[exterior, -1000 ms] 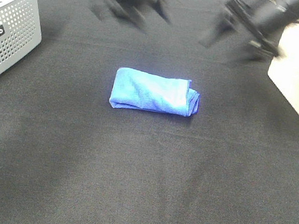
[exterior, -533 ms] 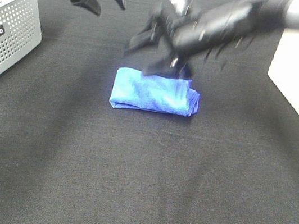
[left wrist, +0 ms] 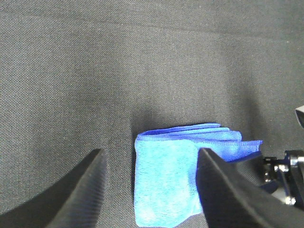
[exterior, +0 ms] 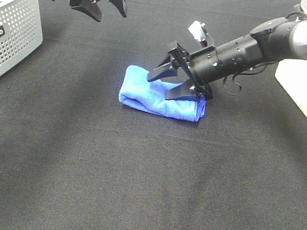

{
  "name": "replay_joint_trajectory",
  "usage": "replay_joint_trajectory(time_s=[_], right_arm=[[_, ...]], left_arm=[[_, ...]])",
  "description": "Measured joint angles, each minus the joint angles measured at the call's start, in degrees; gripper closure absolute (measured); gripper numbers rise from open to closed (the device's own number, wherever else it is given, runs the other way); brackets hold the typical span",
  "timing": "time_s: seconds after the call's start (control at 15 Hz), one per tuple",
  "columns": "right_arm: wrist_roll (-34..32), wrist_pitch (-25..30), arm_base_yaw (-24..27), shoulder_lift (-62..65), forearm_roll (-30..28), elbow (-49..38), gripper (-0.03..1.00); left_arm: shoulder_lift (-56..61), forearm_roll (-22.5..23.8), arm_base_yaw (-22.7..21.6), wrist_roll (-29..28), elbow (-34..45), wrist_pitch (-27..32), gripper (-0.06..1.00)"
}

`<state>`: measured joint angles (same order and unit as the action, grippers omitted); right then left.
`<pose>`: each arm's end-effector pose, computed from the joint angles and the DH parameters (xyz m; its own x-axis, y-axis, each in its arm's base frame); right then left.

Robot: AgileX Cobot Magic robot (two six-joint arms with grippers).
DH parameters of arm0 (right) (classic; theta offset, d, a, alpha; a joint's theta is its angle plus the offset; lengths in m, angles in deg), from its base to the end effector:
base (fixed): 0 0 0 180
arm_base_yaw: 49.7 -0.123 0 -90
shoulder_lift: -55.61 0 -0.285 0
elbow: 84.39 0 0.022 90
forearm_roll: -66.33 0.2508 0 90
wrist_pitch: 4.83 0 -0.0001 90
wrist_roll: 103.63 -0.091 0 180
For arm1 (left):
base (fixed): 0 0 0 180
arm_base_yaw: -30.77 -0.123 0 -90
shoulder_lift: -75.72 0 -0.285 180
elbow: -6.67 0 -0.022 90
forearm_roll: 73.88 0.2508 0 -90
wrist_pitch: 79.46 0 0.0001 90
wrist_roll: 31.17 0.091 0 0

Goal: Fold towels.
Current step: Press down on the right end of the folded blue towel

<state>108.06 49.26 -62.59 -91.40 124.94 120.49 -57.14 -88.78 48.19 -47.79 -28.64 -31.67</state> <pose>0.4615 0.1702 0.1025 -0.9702 -0.0657 -0.2334 -0.2154 0.6752 0.7055 0.4693 -0.1654 0.2481 -0.8724 -0.1895 -0.4506 0.0079 0.9163 -0.4005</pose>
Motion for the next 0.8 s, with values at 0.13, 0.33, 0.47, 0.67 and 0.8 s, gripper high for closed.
replay_joint_trajectory(time_s=[0.13,0.33,0.47,0.67,0.8], right_arm=[[0.0,0.74,1.66,1.03,-2.86,0.0,0.28],[-0.97,1.49,2.69,2.81,-5.9,0.0,0.28],[-4.47,1.6,3.04,3.78,-12.03,0.0,0.28],[-10.89,1.66,3.04,3.95,-20.97,0.0,0.28],[-15.01,1.66,3.04,6.07,-27.39,0.0,0.28]], left_arm=[[0.0,0.06,0.0,0.17,0.0,0.0,0.4],[0.0,0.11,0.0,0.17,0.0,0.0,0.4],[0.0,0.11,0.0,0.17,0.0,0.11,0.4],[0.0,0.11,0.0,0.17,0.0,1.15,0.4],[0.92,1.49,0.0,1.09,0.0,4.81,0.4]])
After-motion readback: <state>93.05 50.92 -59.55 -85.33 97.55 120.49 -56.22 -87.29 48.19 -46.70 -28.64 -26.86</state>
